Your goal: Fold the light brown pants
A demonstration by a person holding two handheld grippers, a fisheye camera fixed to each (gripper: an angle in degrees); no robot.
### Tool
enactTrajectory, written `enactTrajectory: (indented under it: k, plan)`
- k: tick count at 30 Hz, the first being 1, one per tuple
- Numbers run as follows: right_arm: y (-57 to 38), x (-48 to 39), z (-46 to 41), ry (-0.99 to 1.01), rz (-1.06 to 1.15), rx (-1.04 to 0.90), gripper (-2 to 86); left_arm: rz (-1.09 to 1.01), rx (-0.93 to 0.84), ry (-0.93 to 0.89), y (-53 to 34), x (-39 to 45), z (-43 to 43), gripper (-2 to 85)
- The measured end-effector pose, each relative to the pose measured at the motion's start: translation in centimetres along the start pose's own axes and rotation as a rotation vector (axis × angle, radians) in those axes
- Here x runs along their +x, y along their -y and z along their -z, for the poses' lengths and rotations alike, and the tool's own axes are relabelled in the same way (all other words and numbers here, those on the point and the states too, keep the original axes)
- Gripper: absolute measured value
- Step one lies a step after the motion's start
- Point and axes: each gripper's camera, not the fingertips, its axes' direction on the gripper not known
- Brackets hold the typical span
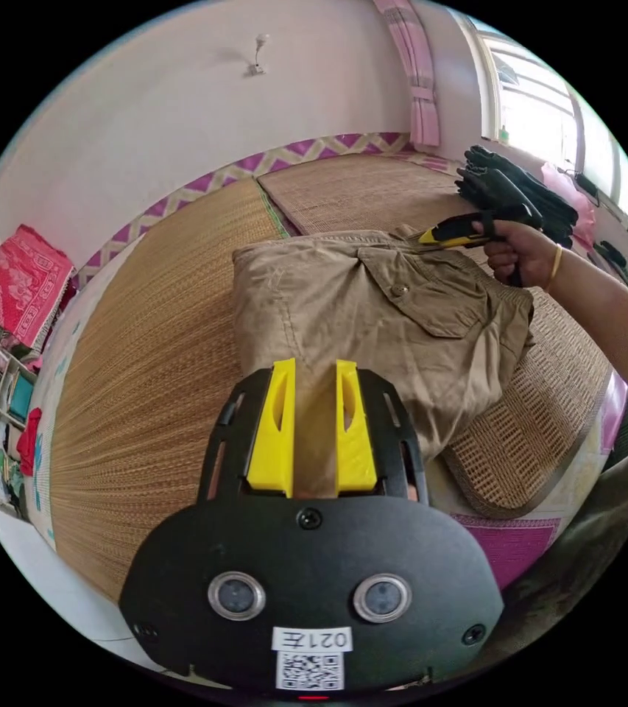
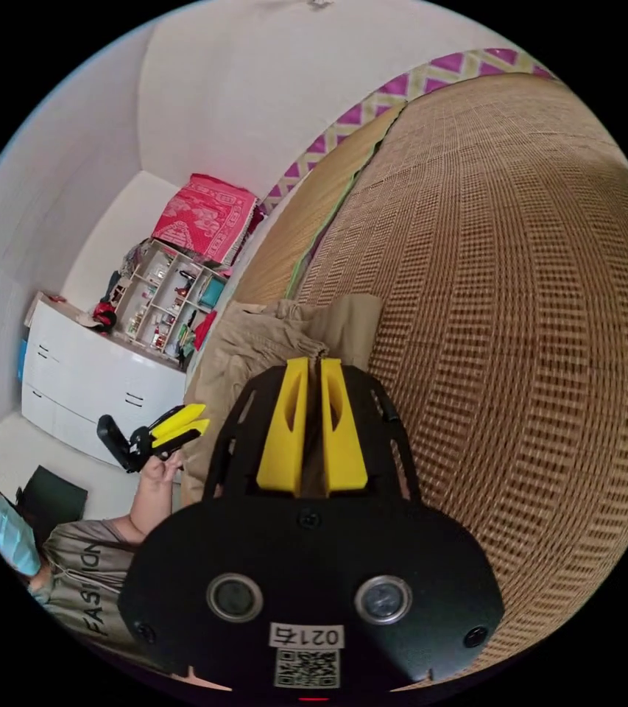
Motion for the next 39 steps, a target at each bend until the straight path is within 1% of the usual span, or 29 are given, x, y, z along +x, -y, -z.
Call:
enactTrajectory:
  k: [2,4,5,6,7,8,9,10,11,12,13,14,16,18,19,20,21,23,24,26,27,28,30,31,32,33,35,37,39]
  plan:
    - [0.2,-0.6,0.1,-0.006,0.021,-0.005,4.2,0.024,0.013,-0.039,-2.3,-1.3,-2.5,8.2]
    - [-0.2,-2.4,1.4,-0.049,0.054,0.043,4.8,0.039,0.035,-0.066,-3.8,-2.3,-3.3,8.2]
    - [-0.8,-4.5,2.8,-0.103,0.092,0.109,4.6,0.052,0.036,-0.088,-4.6,-3.0,-4.0,8.1]
    - [-1.7,-7.6,3.6,-0.163,0.169,0.169,3.8,0.059,0.038,-0.100,-5.0,-3.3,-4.3,8.1]
    - [-2.1,-9.4,3.5,-0.191,0.220,0.181,3.0,0.070,0.037,-0.120,-5.8,-4.0,-5.1,8.1]
    - [-2.8,-13.1,2.4,-0.229,0.335,0.172,1.5,0.081,0.035,-0.133,-6.6,-4.5,-5.8,8.0]
    - [-3.1,-15.9,0.0,-0.249,0.430,0.103,0.0,0.083,0.034,-0.136,-7.0,-4.7,-6.1,8.0]
    - [-3.1,-16.9,-1.7,-0.278,0.452,0.039,-0.2,0.084,0.034,-0.138,-7.8,-5.0,-6.7,7.9]
    - [-3.0,-17.7,-5.8,-0.396,0.475,-0.107,-0.6,0.087,0.031,-0.138,-8.6,-5.5,-7.3,7.7]
    - [-3.4,-16.8,-10.0,-0.582,0.497,-0.228,-0.7,0.089,0.028,-0.141,-9.0,-5.7,-7.7,7.5]
    - [-3.9,-16.3,-11.6,-0.626,0.537,-0.267,-0.8,0.098,0.023,-0.167,-9.7,-6.6,-8.3,6.5]
    - [-4.5,-15.9,-11.5,-0.613,0.553,-0.194,-0.8,0.145,0.002,-0.187,-10.6,-7.9,-9.0,4.9]
    - [-3.8,-15.7,-11.2,-0.580,0.536,-0.198,-0.6,0.235,-0.016,-0.237,-12.0,-10.4,-9.6,0.6]
    - [-2.7,-15.1,-8.4,-0.473,0.477,-0.172,0.0,0.322,0.074,-0.245,-14.2,-13.1,-8.7,-0.1]
    - [-2.6,-14.7,-7.1,-0.441,0.452,-0.136,0.3,0.377,0.176,-0.287,-16.3,-15.2,-7.7,0.0]
    - [-2.4,-13.5,-4.1,-0.388,0.376,-0.059,1.0,0.435,0.231,-0.337,-18.3,-17.7,-7.5,0.4]
    - [-2.2,-11.8,-1.6,-0.344,0.294,-0.008,3.6,0.464,0.237,-0.361,-19.1,-18.9,-7.7,0.8]
    - [-1.7,-8.5,0.4,-0.283,0.174,-0.010,7.1,0.505,0.169,-0.482,-21.1,-23.1,-11.0,7.7]
    - [-1.4,-6.2,0.5,-0.237,0.113,-0.040,9.1,0.512,0.146,-0.513,-21.4,-23.9,-12.2,8.8]
    - [-0.9,-3.0,-0.5,-0.148,0.023,-0.105,11.5,0.539,0.040,-0.647,-22.3,-26.3,-17.6,12.5]
    - [-0.6,-1.3,-1.7,-0.068,-0.025,-0.156,12.5,0.546,0.001,-0.675,-22.4,-26.7,-19.1,13.3]
    - [-0.5,-0.7,-1.8,-0.030,-0.040,-0.139,12.6,0.545,-0.055,-0.727,-22.6,-26.9,-21.5,13.7]
    - [0.4,1.2,-2.6,0.087,-0.126,-0.124,12.9,0.538,-0.059,-0.780,-23.0,-27.0,-23.5,13.4]
    - [0.7,1.5,-2.9,0.114,-0.143,-0.123,12.9,0.514,-0.083,-0.853,-22.9,-26.4,-24.9,12.4]
    - [1.2,1.6,-3.7,0.121,-0.151,-0.132,11.6,0.466,-0.153,-0.929,-22.6,-25.1,-26.8,10.8]
    - [1.9,1.0,-4.6,0.060,-0.126,-0.160,9.8,0.446,-0.190,-0.929,-22.5,-24.4,-27.6,9.7]
    - [3.0,-0.4,-5.7,-0.031,-0.062,-0.193,6.8,0.429,-0.195,-0.884,-23.2,-23.6,-28.4,6.6]
    - [4.1,-1.8,-5.6,-0.063,-0.036,-0.202,5.4,0.437,-0.174,-0.908,-24.3,-23.6,-28.6,5.6]
    - [6.0,-5.0,-4.8,-0.082,0.028,-0.193,4.5,0.444,-0.159,-0.928,-25.5,-23.6,-28.4,5.2]
